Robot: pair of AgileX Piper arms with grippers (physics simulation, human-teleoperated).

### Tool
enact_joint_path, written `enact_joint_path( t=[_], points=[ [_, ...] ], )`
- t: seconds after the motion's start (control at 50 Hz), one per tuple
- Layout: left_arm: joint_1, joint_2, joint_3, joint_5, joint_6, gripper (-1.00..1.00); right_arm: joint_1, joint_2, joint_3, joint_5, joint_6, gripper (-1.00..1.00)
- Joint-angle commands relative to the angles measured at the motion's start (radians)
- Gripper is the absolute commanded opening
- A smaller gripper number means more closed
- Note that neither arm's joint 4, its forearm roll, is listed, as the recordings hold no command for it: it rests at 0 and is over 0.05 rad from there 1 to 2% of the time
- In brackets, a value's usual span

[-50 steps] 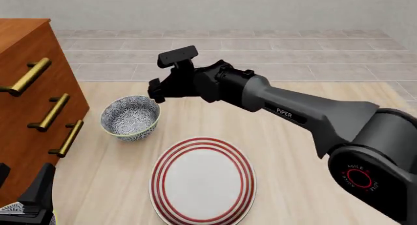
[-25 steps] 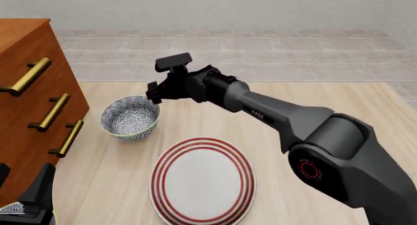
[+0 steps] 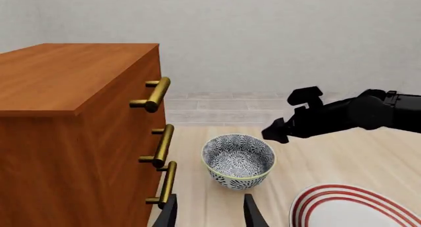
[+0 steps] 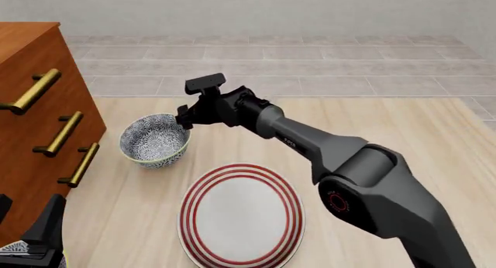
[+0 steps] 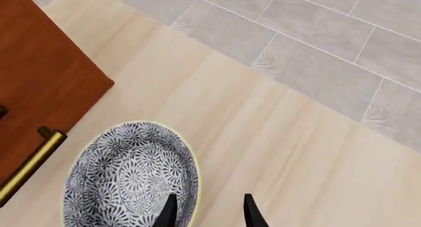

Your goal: Pick up the bowl and put it in the front on the plate.

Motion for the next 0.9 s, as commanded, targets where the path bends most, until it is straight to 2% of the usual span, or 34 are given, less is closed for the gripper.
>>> enact_joint_path(
  t=[0.02, 0.44, 0.9],
  points=[
    [0.000, 0.000, 0.000, 0.000, 0.000, 1.00, 0.001, 0.053, -0.035, 0.003, 0.013, 1.00],
    [0.000, 0.000, 0.000, 0.000, 0.000, 1.00, 0.008, 0.106, -0.058, -0.007, 0.047, 1.00],
    [0.000, 0.000, 0.000, 0.000, 0.000, 1.00, 0.009, 0.192, -0.165, 0.028, 0.083, 1.00]
  ],
)
